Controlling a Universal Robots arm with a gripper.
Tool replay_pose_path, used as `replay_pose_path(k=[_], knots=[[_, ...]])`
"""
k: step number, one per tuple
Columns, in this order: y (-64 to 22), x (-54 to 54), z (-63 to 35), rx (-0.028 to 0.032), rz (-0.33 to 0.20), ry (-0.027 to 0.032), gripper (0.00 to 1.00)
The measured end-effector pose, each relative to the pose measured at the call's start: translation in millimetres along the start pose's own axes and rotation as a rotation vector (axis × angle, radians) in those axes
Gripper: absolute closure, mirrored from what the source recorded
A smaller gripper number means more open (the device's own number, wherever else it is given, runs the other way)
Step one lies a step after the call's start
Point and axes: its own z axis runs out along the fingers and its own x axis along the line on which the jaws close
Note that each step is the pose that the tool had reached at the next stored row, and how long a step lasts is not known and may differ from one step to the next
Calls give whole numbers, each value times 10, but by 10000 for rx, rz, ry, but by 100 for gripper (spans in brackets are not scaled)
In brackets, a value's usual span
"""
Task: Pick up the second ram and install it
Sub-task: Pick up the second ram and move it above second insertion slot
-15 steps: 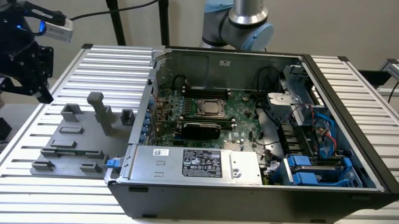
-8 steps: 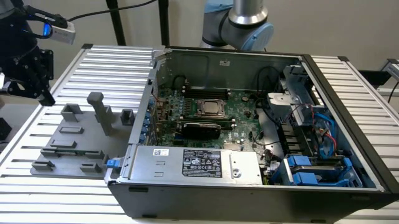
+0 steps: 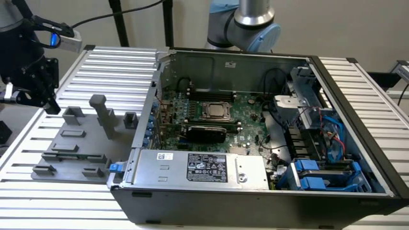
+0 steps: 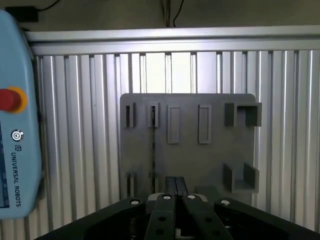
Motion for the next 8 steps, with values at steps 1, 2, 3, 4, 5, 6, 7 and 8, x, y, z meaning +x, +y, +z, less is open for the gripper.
replay_pose_path(k=[1, 2, 3, 4, 5, 6, 7, 8], knots=[[-1, 0, 18, 1, -15, 5, 88], [-1, 0, 37, 0, -29, 11, 82], [-2, 0, 54, 0, -41, 15, 76], [-2, 0, 73, 1, -52, 18, 76], [-1, -1, 92, 1, -58, 21, 70], [-1, -1, 111, 2, -64, 23, 64], [-1, -1, 128, 1, -69, 26, 64], [-1, -2, 147, 2, -74, 28, 64]])
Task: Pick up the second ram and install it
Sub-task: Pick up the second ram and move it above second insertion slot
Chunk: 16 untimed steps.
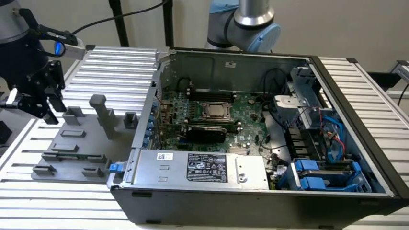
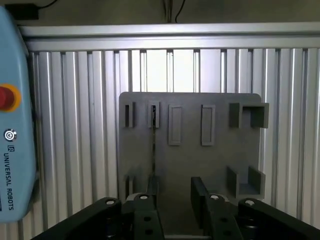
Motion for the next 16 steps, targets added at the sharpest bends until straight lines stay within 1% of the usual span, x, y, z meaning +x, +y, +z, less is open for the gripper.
replay_pose_path(k=[1, 10, 16], knots=[[0, 0, 18, -1, -4, 3, 58], [-1, -3, 182, 2, -55, 28, 58], [-14, -4, 280, 3, -123, 108, 58]])
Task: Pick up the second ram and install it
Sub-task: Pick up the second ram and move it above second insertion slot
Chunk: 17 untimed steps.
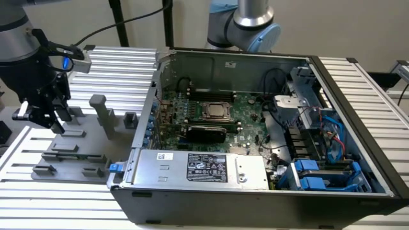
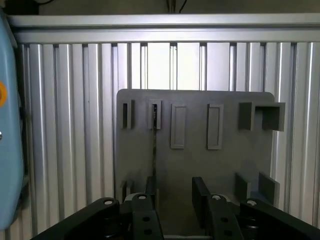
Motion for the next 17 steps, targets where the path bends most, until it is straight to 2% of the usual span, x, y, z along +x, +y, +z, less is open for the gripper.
replay_pose_path(k=[10, 14, 17], knots=[[-34, -4, 164, 4, -120, 132, 58], [-50, 2, 232, 6, -159, 169, 58], [-55, 27, 285, 4, -171, 175, 58]])
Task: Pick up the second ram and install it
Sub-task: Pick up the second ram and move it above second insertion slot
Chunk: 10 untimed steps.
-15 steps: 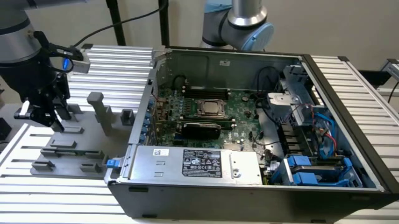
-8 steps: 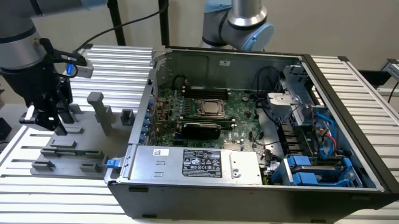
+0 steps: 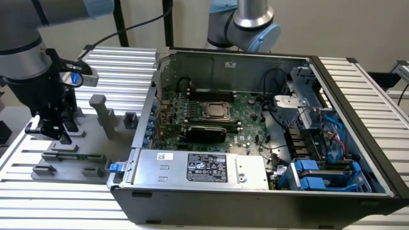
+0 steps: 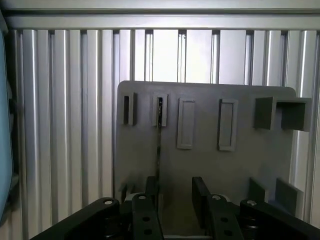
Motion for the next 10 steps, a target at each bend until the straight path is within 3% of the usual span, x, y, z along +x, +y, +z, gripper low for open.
replay_pose_path(k=[10], knots=[[-8, 91, 187, 1, -3, -1, 58]])
